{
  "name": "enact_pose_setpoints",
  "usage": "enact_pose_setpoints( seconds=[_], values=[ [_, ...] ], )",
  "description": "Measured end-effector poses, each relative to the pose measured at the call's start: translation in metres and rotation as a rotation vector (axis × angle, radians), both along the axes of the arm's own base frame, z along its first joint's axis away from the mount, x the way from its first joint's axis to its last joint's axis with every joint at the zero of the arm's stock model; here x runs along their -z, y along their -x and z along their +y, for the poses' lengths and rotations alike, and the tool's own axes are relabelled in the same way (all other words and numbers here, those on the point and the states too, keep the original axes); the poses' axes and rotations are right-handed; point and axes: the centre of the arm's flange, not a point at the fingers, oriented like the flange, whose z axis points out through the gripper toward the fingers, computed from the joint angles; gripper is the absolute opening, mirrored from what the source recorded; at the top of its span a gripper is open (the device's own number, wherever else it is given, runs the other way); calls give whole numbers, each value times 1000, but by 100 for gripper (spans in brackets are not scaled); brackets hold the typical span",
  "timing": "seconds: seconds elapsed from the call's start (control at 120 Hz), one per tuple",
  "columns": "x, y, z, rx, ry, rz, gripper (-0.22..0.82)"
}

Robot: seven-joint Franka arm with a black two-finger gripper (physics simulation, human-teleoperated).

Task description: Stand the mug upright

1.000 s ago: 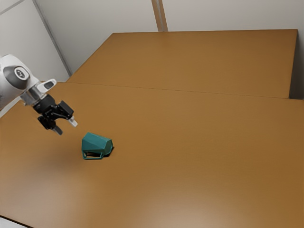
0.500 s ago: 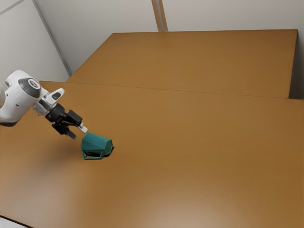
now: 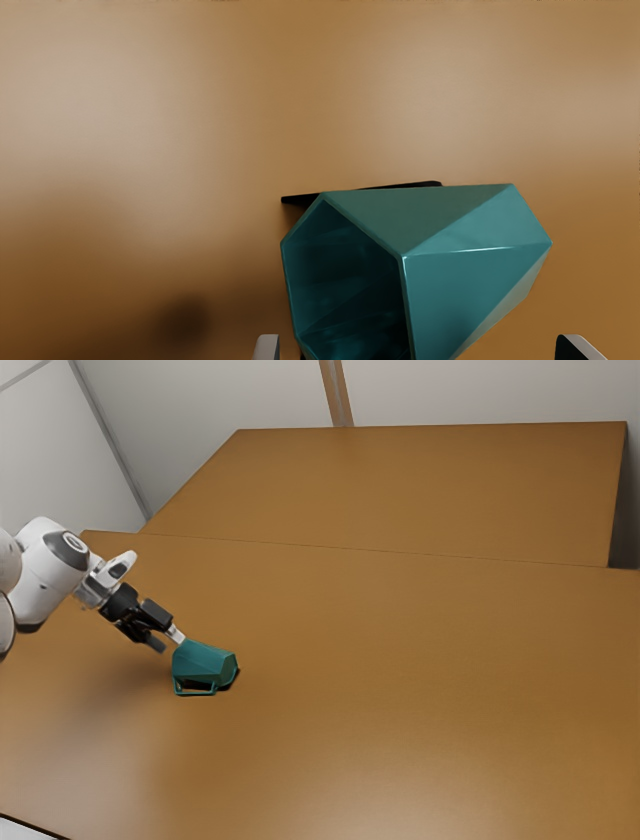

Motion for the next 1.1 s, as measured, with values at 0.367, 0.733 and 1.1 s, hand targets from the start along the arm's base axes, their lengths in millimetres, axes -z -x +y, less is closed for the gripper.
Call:
enact_pose_setpoints(
  seconds=[0.367,0.733,1.1],
  values=[
    [16,-2,-4,-6,88,-73,60],
    [37,6,-9,-17,166,-85,60],
    [51,11,-17,-32,229,-92,60]
  ],
)
